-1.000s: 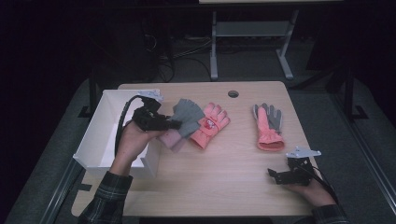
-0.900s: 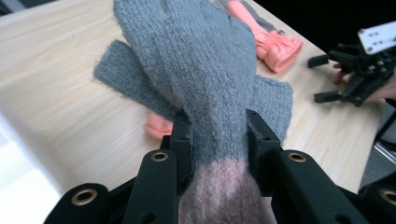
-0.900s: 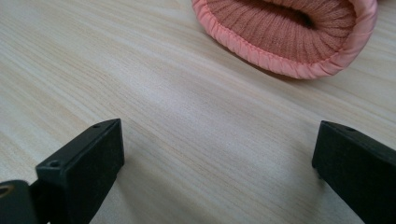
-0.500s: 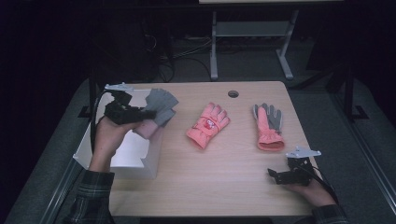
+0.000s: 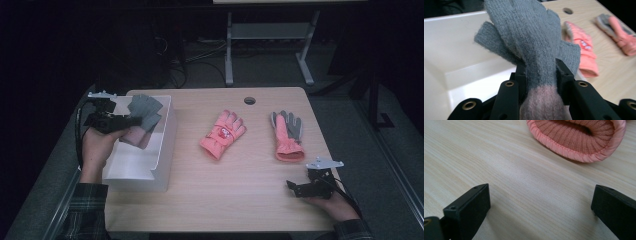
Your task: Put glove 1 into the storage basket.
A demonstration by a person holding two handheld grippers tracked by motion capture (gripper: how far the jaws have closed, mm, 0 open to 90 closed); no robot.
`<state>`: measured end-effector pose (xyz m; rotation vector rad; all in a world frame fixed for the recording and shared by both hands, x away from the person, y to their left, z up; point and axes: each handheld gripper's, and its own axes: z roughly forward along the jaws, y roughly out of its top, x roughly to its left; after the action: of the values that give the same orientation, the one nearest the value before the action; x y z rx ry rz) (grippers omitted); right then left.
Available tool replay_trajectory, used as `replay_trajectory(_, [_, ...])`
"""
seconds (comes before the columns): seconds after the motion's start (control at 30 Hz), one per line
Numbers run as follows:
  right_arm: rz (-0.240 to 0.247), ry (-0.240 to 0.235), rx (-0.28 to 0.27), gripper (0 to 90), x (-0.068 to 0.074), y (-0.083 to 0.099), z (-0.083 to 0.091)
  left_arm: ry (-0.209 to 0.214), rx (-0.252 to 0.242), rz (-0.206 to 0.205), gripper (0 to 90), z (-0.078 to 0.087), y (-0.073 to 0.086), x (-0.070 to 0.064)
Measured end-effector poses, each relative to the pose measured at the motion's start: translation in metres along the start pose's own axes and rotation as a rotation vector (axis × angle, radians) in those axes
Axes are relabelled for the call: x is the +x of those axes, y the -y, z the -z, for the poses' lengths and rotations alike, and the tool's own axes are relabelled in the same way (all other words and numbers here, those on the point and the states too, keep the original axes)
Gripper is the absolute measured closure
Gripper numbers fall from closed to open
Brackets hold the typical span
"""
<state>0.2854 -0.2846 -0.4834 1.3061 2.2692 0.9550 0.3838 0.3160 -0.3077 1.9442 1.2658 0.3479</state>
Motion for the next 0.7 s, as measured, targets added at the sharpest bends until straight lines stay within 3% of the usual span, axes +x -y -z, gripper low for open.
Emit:
replay_trajectory(0.27, [0.0, 0.0, 0.0, 1.6, 0.0, 0.0, 0.0, -0.049, 0.041, 0.055, 68.7, -0.024, 0.017, 0.026])
replay_trajectory(0.57, [0.0, 0.0, 0.0, 1.6, 0.0, 0.0, 0.0, -0.128, 0.136, 0.081, 68.4, -0.052, 0.037, 0.043])
replay_trajectory(0.7, [0.0, 0.0, 0.0, 1.6, 0.0, 0.0, 0.0, -0.134, 0.187, 0.099, 68.0, -0.069, 0.05, 0.049])
